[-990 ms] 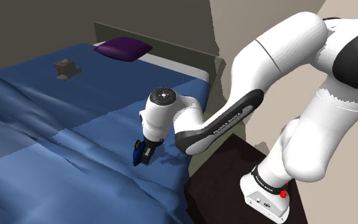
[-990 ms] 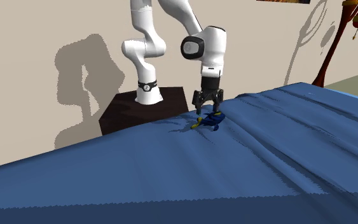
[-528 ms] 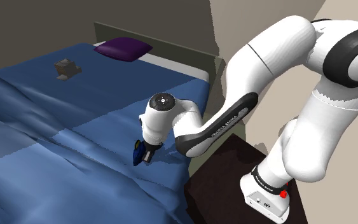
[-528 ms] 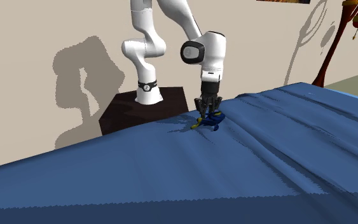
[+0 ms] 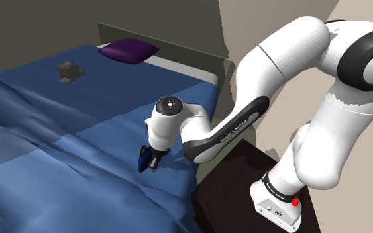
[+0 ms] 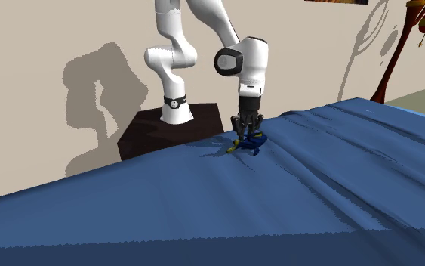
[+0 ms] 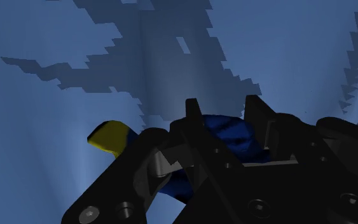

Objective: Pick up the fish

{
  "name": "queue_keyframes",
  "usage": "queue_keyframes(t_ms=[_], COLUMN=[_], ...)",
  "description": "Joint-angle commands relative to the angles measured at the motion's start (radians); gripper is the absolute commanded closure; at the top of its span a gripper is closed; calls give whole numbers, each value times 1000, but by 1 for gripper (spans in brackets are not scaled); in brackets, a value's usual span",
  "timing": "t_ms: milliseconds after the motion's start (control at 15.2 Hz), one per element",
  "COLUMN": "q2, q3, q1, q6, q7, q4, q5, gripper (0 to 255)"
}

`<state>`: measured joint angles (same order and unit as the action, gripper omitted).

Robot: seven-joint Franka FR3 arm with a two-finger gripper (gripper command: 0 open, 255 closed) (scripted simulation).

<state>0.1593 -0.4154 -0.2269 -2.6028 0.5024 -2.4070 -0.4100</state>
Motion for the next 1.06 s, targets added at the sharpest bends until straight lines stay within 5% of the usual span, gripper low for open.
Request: queue_keyframes(t_ms=[0, 990], q2=[-19, -177], q3=[-8, -36], q1=[4, 14], q6=[16, 169], q7=[-19, -162], q4=[0, 28], q5=[24, 199], gripper=[255, 255])
